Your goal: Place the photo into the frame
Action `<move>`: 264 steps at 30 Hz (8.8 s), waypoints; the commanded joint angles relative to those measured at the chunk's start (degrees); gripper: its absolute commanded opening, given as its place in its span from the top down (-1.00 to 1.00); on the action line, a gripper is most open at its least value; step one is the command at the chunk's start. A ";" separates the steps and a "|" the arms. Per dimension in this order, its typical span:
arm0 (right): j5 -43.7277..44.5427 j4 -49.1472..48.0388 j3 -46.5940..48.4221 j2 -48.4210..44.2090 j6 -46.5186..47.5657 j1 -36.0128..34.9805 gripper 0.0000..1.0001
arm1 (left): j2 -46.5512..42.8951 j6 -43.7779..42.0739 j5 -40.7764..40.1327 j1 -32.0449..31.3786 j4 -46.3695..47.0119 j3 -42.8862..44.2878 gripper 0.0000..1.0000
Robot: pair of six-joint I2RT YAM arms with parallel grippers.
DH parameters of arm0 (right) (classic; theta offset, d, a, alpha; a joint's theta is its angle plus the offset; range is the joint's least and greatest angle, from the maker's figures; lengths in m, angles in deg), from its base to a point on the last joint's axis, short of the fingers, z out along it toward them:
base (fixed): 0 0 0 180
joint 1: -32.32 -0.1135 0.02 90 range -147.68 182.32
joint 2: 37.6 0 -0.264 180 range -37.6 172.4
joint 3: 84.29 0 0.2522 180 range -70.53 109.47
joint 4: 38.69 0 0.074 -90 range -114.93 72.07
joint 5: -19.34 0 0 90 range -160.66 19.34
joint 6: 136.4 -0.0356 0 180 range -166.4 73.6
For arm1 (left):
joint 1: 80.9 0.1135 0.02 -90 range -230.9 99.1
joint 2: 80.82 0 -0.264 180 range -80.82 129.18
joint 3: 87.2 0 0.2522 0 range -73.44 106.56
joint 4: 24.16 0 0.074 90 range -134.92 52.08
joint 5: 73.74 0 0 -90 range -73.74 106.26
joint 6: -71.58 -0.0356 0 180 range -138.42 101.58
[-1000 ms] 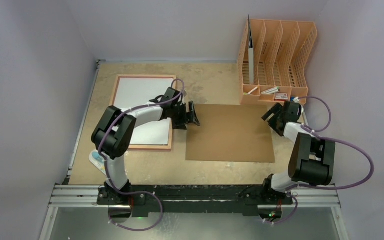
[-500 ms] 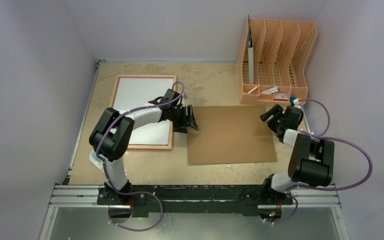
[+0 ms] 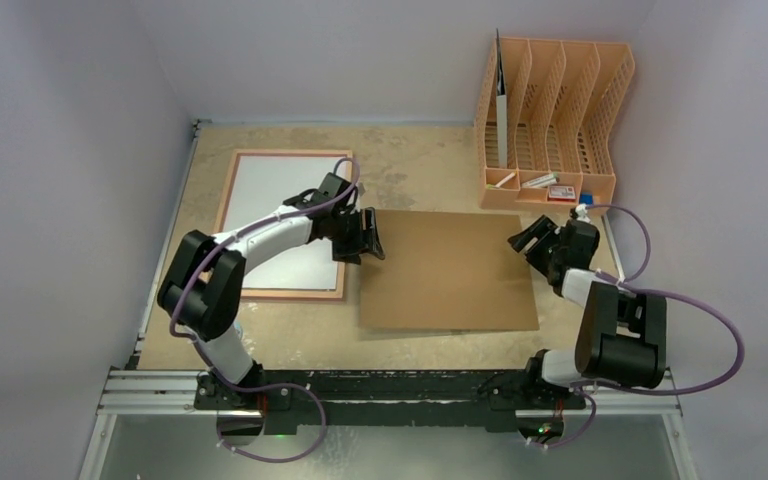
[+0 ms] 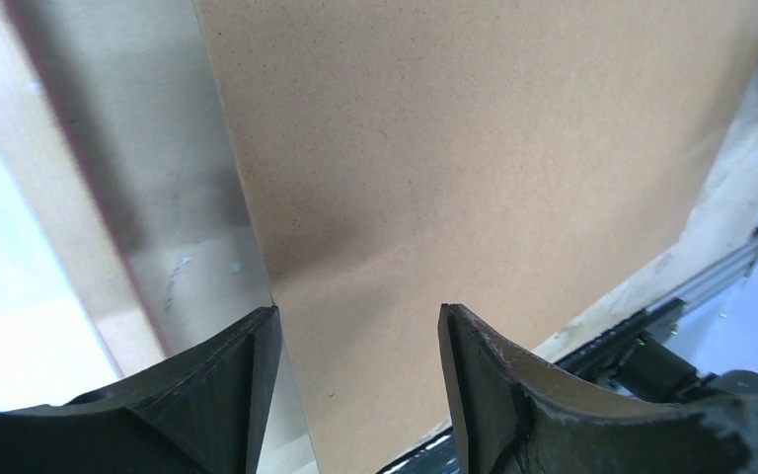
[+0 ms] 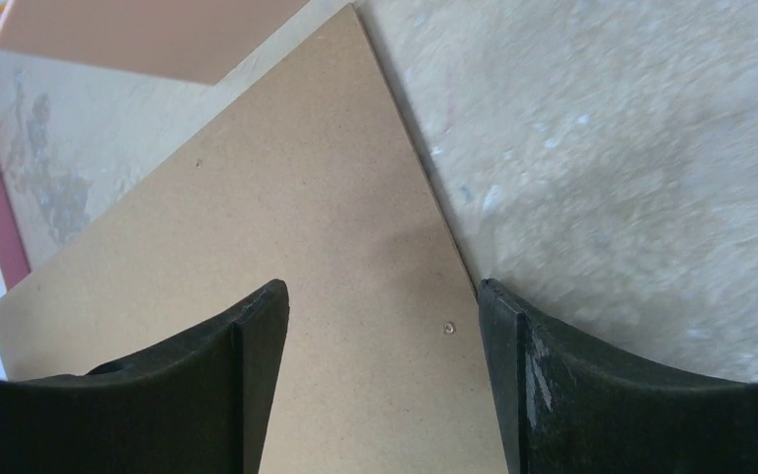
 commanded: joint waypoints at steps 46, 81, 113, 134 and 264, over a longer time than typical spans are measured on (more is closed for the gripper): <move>-4.97 7.91 -5.37 1.32 -8.37 -17.84 -0.43 | -10.06 0.41 -1.04 9.96 4.82 -13.26 -0.70; -9.47 3.68 -8.56 0.04 -10.24 -18.19 -0.43 | -21.42 6.94 23.11 10.70 9.95 -5.64 0.33; 4.90 4.62 5.51 -45.82 0.79 -26.65 -0.61 | -20.39 5.29 17.35 19.18 -8.10 12.70 1.00; 18.80 -3.95 11.99 -27.07 26.12 -57.42 -0.77 | -12.82 9.65 18.47 21.89 -7.27 18.47 1.00; 30.36 3.27 23.21 -22.64 7.38 -49.38 1.00 | 14.87 -20.90 7.33 48.76 14.19 9.83 -0.29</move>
